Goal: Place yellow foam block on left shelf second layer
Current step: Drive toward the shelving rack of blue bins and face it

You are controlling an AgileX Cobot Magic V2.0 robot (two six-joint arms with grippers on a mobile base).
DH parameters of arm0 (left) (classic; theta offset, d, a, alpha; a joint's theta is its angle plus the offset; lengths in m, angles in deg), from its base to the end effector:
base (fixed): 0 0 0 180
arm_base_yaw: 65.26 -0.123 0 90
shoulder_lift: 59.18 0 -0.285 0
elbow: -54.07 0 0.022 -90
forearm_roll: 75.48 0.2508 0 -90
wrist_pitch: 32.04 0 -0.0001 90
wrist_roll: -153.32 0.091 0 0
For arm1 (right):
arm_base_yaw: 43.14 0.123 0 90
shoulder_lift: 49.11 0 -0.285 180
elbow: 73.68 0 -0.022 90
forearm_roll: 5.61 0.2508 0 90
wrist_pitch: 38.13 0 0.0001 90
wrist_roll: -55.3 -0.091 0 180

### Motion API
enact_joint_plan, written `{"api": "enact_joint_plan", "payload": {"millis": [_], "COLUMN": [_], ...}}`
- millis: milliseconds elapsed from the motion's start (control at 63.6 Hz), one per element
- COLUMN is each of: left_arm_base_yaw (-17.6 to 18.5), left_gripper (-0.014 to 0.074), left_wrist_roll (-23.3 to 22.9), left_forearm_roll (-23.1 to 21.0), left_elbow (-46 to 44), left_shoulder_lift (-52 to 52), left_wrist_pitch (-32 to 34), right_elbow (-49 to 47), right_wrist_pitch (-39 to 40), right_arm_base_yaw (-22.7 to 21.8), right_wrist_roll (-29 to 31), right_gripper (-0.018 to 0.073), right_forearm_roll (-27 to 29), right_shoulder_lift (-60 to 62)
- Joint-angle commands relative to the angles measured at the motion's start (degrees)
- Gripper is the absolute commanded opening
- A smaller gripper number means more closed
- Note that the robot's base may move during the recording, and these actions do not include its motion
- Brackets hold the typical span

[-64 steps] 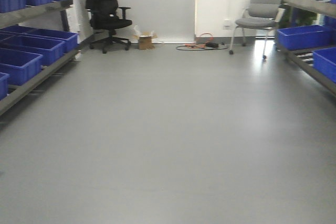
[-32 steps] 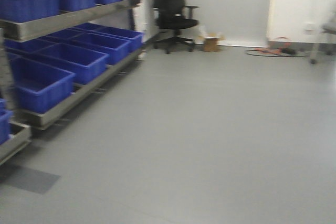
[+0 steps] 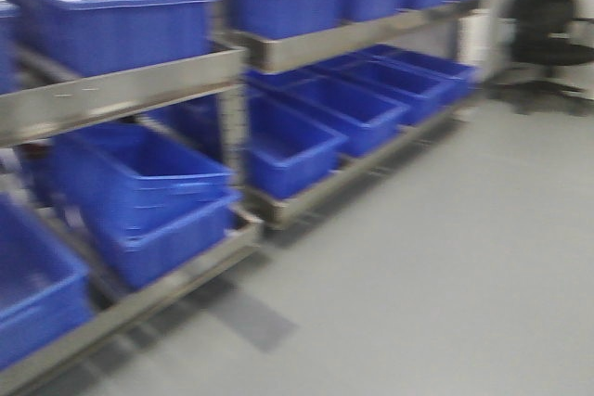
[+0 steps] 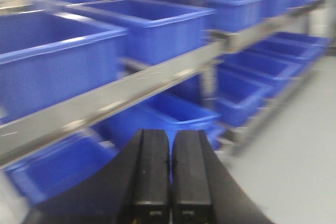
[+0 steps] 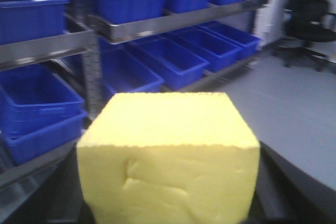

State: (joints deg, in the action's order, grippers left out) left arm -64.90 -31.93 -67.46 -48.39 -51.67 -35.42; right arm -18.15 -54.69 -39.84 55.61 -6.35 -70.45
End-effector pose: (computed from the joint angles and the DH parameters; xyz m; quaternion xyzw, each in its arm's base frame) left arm 0.0564 0.0004 0.2063 0.0160 0.6970 0.0179 0.7167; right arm 0.0645 0.0034 0.2996 -0.0262 0.7275 0.0123 0.6855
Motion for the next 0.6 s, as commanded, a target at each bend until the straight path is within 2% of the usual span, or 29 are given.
{"api": "enact_joint_plan", "payload": {"millis": [0,582], "left_arm_base_yaw": [0.0,0.0], "left_gripper": [0.0137,0.0137], "left_wrist_roll": [-0.3,-0.3], "left_forearm_roll": [-0.4,-0.4], "left_elbow": [1.4,1.4], "left_shoulder_lift": [-1.2,-1.2], "left_wrist_pitch": [4.7,4.7], "right_elbow": [-1.6,-1.6], "right_wrist_pitch": [5.5,5.5], "right_arm_base_yaw": [-0.3,-0.3], "right_wrist_roll": [0.2,0.2], "right_gripper": [0.0449,0.0449], "right_forearm_roll": [-0.4,-0.4], "right_shoulder_lift": [-0.6,-0.6]}}
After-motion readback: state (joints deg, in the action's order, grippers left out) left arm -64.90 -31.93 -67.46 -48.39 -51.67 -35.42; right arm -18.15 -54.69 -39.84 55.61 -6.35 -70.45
